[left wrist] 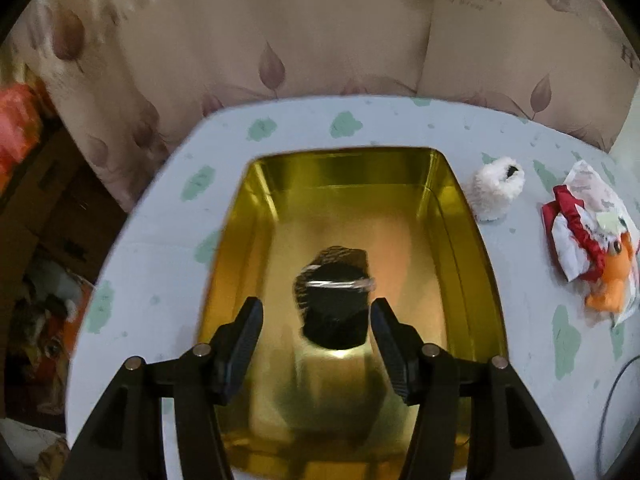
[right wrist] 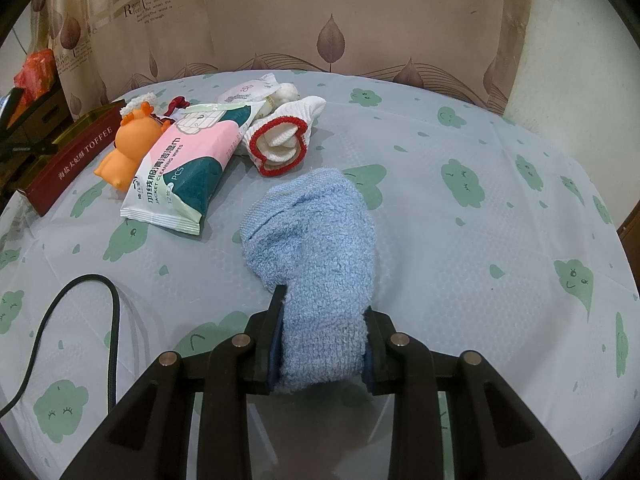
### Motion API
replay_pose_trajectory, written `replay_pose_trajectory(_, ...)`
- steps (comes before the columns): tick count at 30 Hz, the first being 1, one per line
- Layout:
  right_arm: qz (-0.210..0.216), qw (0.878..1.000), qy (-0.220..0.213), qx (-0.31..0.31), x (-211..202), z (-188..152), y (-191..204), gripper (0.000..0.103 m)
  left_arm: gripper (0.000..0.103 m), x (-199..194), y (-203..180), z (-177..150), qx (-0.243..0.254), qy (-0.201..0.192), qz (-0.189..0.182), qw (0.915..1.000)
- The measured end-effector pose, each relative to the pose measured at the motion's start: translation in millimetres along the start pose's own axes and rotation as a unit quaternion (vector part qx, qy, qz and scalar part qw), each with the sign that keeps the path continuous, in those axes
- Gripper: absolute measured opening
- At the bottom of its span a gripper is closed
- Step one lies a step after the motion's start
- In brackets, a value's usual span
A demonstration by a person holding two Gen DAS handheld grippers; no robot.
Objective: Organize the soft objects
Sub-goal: 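Carry the black knit hat into the tin box and open the left tool, then carry the blue fuzzy sock to the tin box and release it with the right tool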
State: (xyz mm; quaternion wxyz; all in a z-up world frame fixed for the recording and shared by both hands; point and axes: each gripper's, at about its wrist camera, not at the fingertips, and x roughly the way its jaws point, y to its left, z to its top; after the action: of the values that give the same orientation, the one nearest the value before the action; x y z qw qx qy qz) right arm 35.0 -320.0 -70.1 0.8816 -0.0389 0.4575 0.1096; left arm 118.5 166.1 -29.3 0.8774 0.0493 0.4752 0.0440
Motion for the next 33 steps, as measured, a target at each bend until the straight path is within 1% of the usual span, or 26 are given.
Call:
replay_pose_trajectory(3, -0.004, 1.0, -0.001, -0.002, -0.3, -0.1, 0.6, 0.029, 0.057, -18.0, 2.0, -15.4, 0.013, -0.031, 0.033, 0.9989)
replay_pose_trajectory(6, -0.01, 1.0, 0.0, -0.002, 0.1, 0.2, 1.0, 0.029, 0.057, -33.0, 7.3, -31.9, 0.018, -0.052, 0.048, 0.9973)
replay_pose_trajectory(9, -0.014, 1.0, -0.002, 0.008, -2.1, 0.7, 2.2, 0.025, 0.057, -40.7, 18.8, -44.9, 0.005, -0.058, 0.047, 0.9972)
replay_pose_trajectory(13, -0.027, 0.999, -0.006, 0.035, -9.7, 3.2, 0.9, 0.022, 0.057, -44.5, 39.7, -55.1, -0.03, -0.062, 0.038, 0.9969)
replay_pose_trajectory(15, -0.036, 0.998, -0.009, 0.043, -15.0, 6.4, 3.0, 0.022, 0.057, -45.6, 47.6, -60.1, -0.039, -0.065, 0.047, 0.996)
replay_pose_trajectory(19, -0.048, 0.997, -0.019, 0.057, -30.9, 18.4, 8.3, 0.021, 0.057, -43.9, 56.2, -67.4, -0.043, -0.071, 0.059, 0.9948)
replay_pose_trajectory(22, -0.054, 0.997, -0.03, 0.048, -45.1, 33.8, 23.1, 0.021, 0.057, -42.8, 60.5, -68.4, -0.05, -0.074, 0.055, 0.9945)
replay_pose_trajectory(26, -0.041, 0.998, -0.046, 0.028, -57.3, 55.8, 52.8, 0.021, 0.057, -40.4, 72.0, -70.9, -0.076, -0.065, 0.048, 0.9939)
replay_pose_trajectory(29, -0.013, 0.998, -0.055, 0.013, -59.9, 75.0, 84.0, 0.021, 0.057, -43.2, 79.8, -71.8, -0.084, -0.072, 0.057, 0.9922)
replay_pose_trajectory(31, 0.021, 0.998, -0.054, 0.0, -56.9, 89.3, 110.3, 0.021, 0.057, -45.2, 84.4, -72.0, -0.089, -0.076, 0.067, 0.9909)
replay_pose_trajectory(33, 0.052, 0.997, -0.048, -0.015, -51.4, 99.5, 136.0, 0.021, 0.057, -46.3, 88.8, -72.2, -0.095, -0.076, 0.066, 0.9903)
